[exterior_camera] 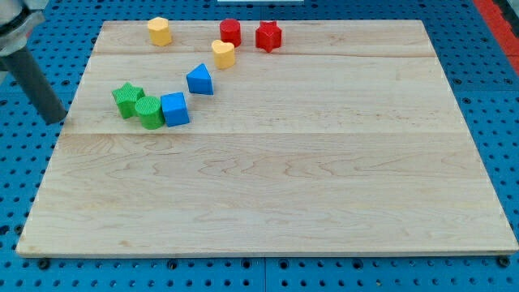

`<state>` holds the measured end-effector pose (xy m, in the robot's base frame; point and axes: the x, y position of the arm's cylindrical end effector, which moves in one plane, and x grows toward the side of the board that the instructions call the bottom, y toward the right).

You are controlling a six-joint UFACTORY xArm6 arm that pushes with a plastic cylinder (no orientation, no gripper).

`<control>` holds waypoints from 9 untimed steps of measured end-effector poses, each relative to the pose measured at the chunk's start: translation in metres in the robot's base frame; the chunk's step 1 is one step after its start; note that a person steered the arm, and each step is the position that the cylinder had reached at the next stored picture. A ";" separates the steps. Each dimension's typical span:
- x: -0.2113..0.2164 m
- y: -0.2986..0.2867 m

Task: Push the yellow hexagon vertical to the cube

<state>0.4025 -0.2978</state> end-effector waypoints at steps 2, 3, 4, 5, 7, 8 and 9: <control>-0.087 0.062; -0.118 0.113; -0.142 0.180; -0.168 0.172; -0.205 0.159; -0.210 0.137; -0.206 0.069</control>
<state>0.1962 -0.2286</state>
